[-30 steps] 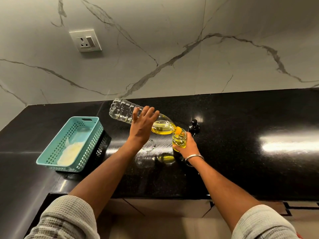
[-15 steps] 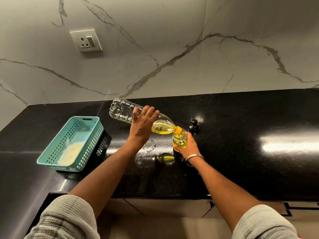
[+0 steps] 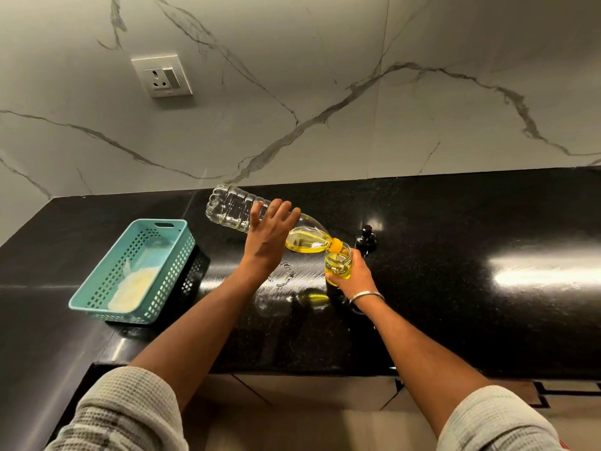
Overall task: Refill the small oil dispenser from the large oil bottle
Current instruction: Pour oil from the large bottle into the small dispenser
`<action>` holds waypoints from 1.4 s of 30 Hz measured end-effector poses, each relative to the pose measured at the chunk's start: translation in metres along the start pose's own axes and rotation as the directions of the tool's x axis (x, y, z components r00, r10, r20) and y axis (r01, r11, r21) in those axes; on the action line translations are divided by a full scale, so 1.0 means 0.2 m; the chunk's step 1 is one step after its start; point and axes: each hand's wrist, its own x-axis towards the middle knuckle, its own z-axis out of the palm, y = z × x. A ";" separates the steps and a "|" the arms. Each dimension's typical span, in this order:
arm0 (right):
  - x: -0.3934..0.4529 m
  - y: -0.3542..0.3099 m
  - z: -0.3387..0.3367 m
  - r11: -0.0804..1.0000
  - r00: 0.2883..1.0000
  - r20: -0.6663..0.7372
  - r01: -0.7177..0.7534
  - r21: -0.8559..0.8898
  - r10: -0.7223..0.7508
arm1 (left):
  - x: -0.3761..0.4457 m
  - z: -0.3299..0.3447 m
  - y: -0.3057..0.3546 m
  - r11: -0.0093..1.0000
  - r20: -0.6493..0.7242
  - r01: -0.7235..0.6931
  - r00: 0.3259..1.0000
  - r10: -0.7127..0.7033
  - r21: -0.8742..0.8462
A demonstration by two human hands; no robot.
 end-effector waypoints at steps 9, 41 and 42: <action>0.00 0.00 0.00 1.000 1.000 -0.011 0.003 -0.003 -0.003 | 0.00 -0.01 0.01 1.000 -0.011 -0.001 1.000 0.001 -0.003; -0.01 -0.01 -0.01 1.000 1.000 -0.005 0.012 -0.005 -0.012 | 0.00 0.00 0.00 1.000 -0.011 -0.006 1.000 0.006 -0.005; -0.01 -0.01 -0.01 1.000 1.000 -0.006 0.011 -0.006 -0.011 | 0.00 0.00 0.00 1.000 -0.013 -0.007 1.000 0.006 -0.006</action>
